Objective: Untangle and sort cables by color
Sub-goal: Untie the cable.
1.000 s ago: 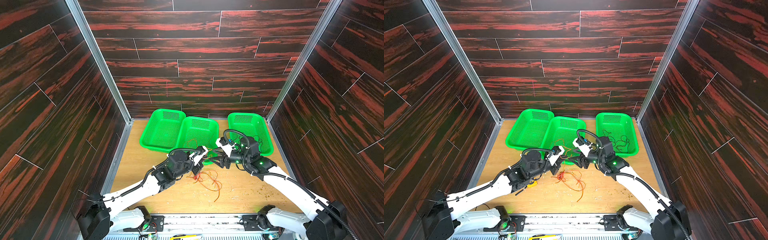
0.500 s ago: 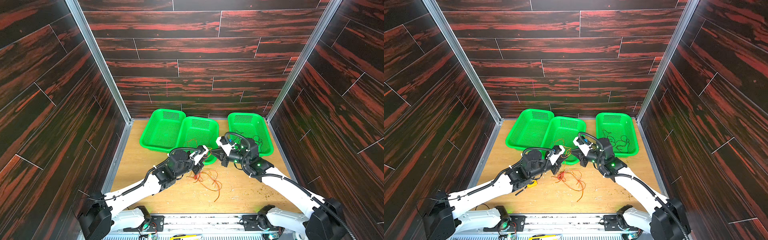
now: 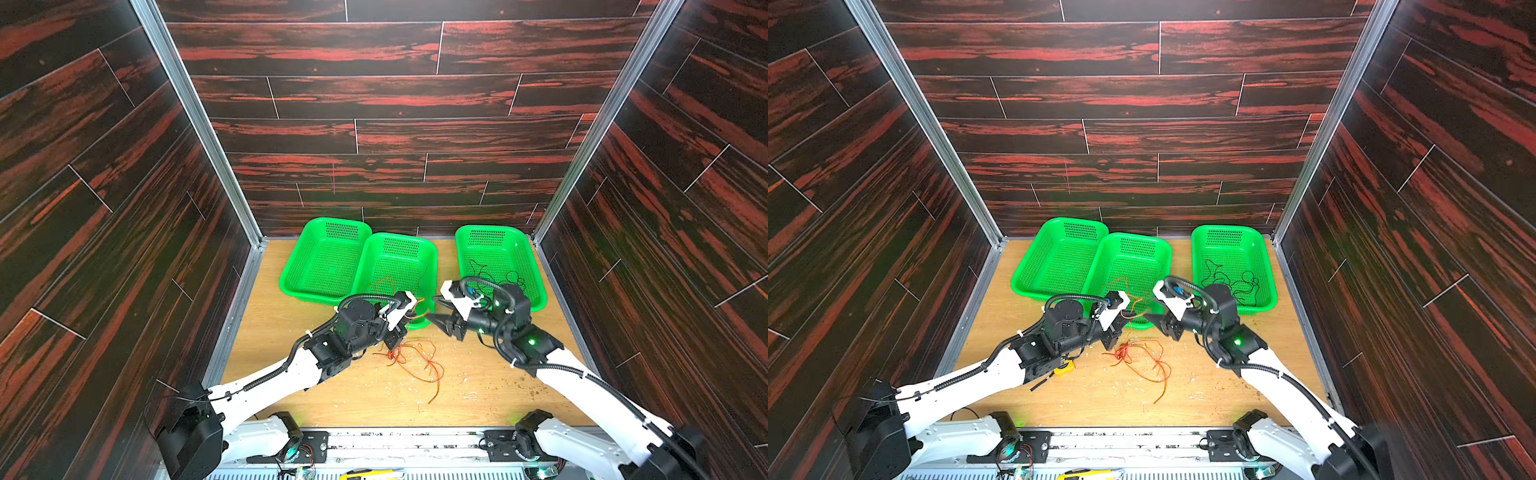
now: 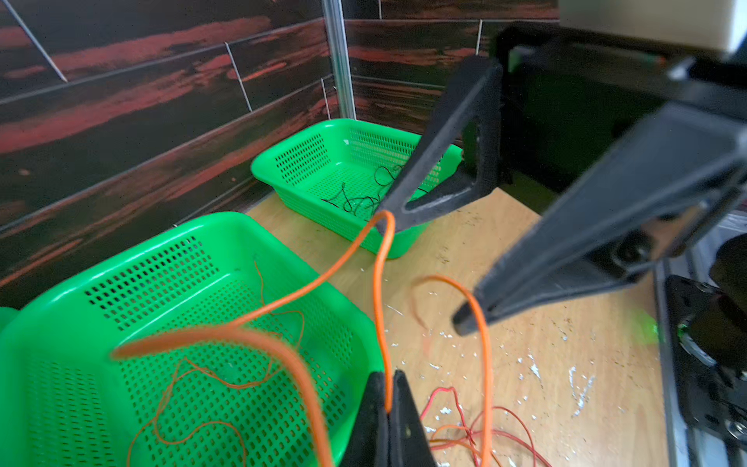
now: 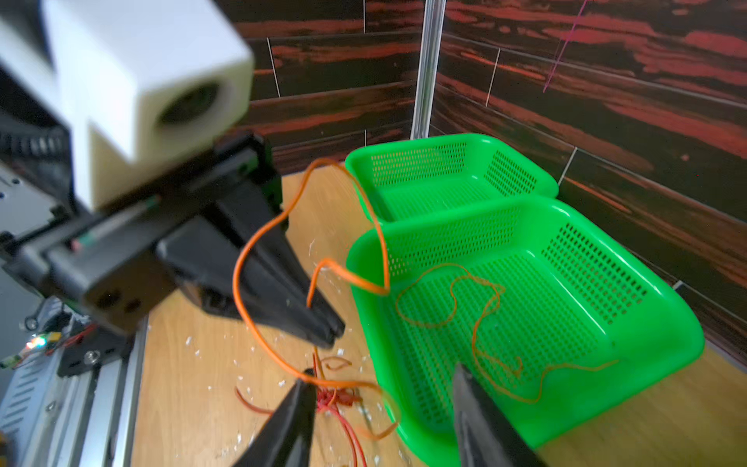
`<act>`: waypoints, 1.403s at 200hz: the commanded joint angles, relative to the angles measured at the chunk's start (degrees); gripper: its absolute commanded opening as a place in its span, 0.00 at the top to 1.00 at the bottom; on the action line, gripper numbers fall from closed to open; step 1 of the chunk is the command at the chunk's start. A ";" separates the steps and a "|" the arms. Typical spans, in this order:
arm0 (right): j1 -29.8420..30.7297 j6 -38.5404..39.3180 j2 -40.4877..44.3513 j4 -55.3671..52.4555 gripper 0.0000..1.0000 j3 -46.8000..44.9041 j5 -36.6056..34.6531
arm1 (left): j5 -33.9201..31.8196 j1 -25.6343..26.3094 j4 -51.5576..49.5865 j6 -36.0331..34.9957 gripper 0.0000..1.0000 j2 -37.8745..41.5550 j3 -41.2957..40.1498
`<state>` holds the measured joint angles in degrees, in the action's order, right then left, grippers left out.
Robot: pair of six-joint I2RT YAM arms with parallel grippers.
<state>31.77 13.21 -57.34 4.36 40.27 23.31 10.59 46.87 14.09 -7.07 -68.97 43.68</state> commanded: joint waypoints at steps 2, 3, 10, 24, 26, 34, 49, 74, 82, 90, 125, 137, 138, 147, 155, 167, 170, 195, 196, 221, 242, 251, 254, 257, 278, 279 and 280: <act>-0.13 4.92 2.77 2.89 0.38 -5.04 -1.91 | 2.89 -0.26 -0.95 -0.31 1.00 1.13 2.54; -0.13 4.95 2.81 3.13 0.38 -5.21 -2.02 | 3.00 -0.27 -0.97 -0.31 1.00 1.12 2.54; -0.18 5.06 2.96 5.03 0.37 -6.55 -2.08 | 3.40 -0.24 -1.03 -0.17 1.00 0.99 2.72; -0.13 5.42 2.24 7.59 0.36 -7.82 -0.96 | 3.97 -0.29 -1.32 -0.12 1.00 0.81 2.98; -0.13 5.38 1.97 7.81 0.35 -7.83 -0.80 | 4.06 -0.29 -1.34 -0.13 1.00 0.78 2.99; -0.13 4.78 0.98 8.26 0.35 -7.54 -0.48 | 4.33 -0.28 -1.42 -0.05 1.00 0.68 3.11; -0.15 3.15 -0.94 9.58 0.35 -6.64 -0.30 | 4.83 -0.30 -1.78 -0.13 1.00 0.51 3.33; -0.13 1.64 -3.55 13.15 0.35 -5.01 2.42 | 5.31 -0.22 -1.96 -0.14 1.00 0.07 3.43; -0.17 1.29 -4.45 13.68 0.35 -4.25 2.61 | 5.38 -0.24 -1.96 -0.14 1.00 -0.08 3.43; -0.13 0.81 -5.22 14.04 0.36 -3.62 2.32 | 5.50 -0.21 -1.96 -0.14 1.00 -0.24 3.53; -0.14 -1.30 -5.56 15.32 0.55 -2.03 -0.75 | 5.28 -0.23 -2.16 -0.49 1.00 -0.86 3.43; -0.13 -2.42 -4.62 15.14 0.77 -1.30 -1.55 | 4.44 -0.29 -2.13 -0.66 1.00 -0.93 3.19; -0.13 -2.50 -4.53 15.10 0.79 -1.23 -1.71 | 4.31 -0.33 -2.13 -0.66 1.00 -0.96 3.18; -0.16 -3.00 -3.56 14.44 0.96 -0.38 -2.89 | 3.39 -0.31 -2.13 -0.61 1.00 -1.07 2.95; -0.18 -3.02 -2.61 13.32 1.00 0.65 -5.92 | 2.74 -0.42 -1.69 -0.60 1.00 -1.16 2.56; -0.51 -3.04 -1.16 10.70 1.00 3.00 -9.27 | 2.00 -0.76 -0.40 0.03 1.00 -1.25 1.67; -0.76 -2.98 -0.82 9.83 1.00 3.78 -9.92 | 1.85 -0.85 0.01 0.35 1.00 -1.26 1.41; -5.30 -4.69 0.47 0.24 1.00 12.02 -12.18 | 1.19 -2.13 2.93 2.96 0.62 -0.68 -0.88; -5.53 -4.78 0.56 -0.12 1.00 12.29 -12.17 | 1.14 -2.22 2.99 3.04 0.61 -0.66 -0.97; -10.61 -6.09 0.33 -8.01 1.00 19.53 -10.94 | -0.58 -2.73 3.62 3.98 0.44 1.31 -3.07; -11.18 -3.90 -0.53 -13.61 1.00 24.44 -11.14 | -1.40 -2.93 2.30 3.67 0.42 2.59 -4.92; -11.29 -3.49 -1.00 -15.09 1.00 25.97 -11.35 | -1.36 -2.94 1.22 3.44 0.42 2.72 -5.79; -11.29 -3.42 -1.16 -15.63 1.00 26.47 -11.46 | -1.37 -2.93 0.90 3.46 0.42 2.78 -6.06; -11.36 -3.26 -1.36 -16.07 1.00 27.03 -11.57 | -1.36 -2.94 0.67 3.42 0.42 2.85 -6.45; -11.55 -2.52 -2.38 -18.82 1.00 30.53 -12.47 | -0.87 -2.95 0.21 4.16 0.42 3.79 -9.34; -11.55 -2.50 -2.40 -18.97 1.00 30.64 -12.48 | -0.90 -2.98 0.14 4.12 0.42 3.86 -9.46; -11.55 -2.45 -2.41 -19.05 1.00 30.82 -12.49 | -0.86 -3.00 0.10 4.10 0.42 3.90 -9.56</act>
<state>20.58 9.10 -58.43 -7.68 67.55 12.08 9.98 44.14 15.53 -3.38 -67.31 37.04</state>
